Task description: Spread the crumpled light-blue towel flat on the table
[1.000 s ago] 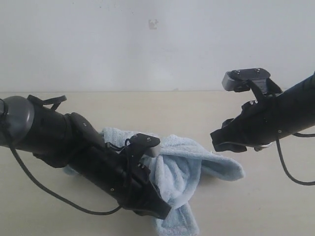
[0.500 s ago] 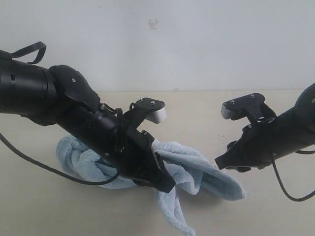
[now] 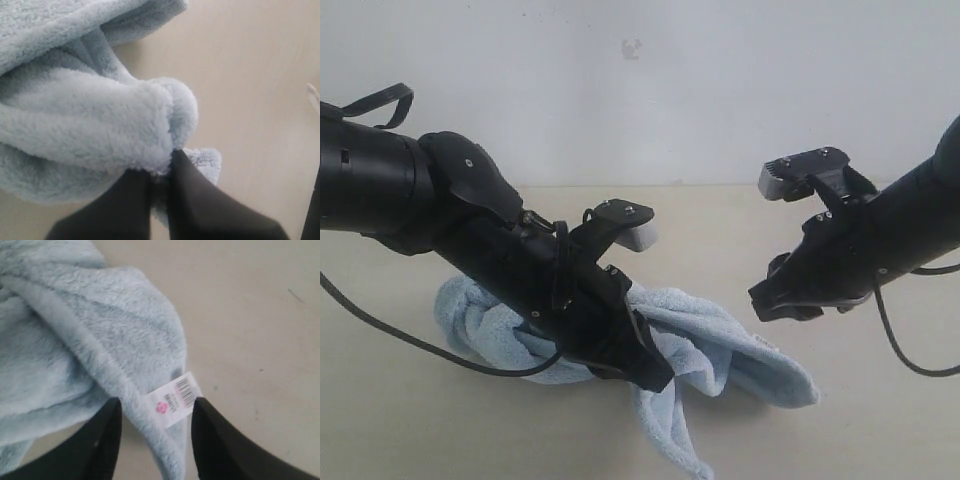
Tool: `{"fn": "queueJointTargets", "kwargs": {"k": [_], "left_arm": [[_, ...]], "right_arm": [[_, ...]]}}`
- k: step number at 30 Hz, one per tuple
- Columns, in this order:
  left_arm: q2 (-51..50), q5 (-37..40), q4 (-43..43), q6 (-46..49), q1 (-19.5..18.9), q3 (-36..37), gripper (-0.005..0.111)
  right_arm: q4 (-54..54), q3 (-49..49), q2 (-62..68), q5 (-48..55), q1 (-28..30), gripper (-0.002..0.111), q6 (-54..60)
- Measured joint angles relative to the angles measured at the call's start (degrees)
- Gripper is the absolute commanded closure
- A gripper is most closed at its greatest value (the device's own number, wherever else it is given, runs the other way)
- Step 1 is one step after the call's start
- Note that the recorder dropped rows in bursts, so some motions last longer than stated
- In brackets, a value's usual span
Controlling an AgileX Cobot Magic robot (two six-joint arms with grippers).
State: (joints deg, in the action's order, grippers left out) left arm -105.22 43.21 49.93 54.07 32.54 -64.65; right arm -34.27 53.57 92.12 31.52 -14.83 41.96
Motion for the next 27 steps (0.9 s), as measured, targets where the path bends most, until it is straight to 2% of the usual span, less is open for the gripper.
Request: {"fn": "queueJointTargets", "kwargs": {"k": [3,13,20,21,22,23,27], "left_arm": [[0.0,0.0,-0.08,0.0,0.0,0.0,0.103],[0.0,0.15,-1.12,0.0,0.0,0.0,0.103],[0.0,0.15,-1.25,0.0,0.0,0.0,0.103],[0.0,0.15,-1.25,0.0,0.0,0.0,0.103],[0.0,0.15,-1.25,0.0,0.0,0.0,0.103],[0.0,0.15,-1.4,0.0,0.0,0.0,0.103],[0.05,1.09,-4.31,-0.51,-0.96,0.0,0.103]], "right_arm": [[1.15,-1.19,-0.29,1.99,-0.53,0.065,1.08],[4.05,-4.74,2.29,-4.02,-4.73,0.065,6.76],[5.07,-4.74,5.82,-10.54,-5.13,0.067,2.6],[5.07,-4.74,5.85,-10.63,-5.13,0.08,2.29],[5.07,-4.74,5.85,-10.63,-5.13,0.088,1.77],[5.07,-4.74,5.85,-10.42,-5.13,0.108,1.68],[5.56,-3.78,5.84,-5.26,-5.13,0.108,-3.39]]}}
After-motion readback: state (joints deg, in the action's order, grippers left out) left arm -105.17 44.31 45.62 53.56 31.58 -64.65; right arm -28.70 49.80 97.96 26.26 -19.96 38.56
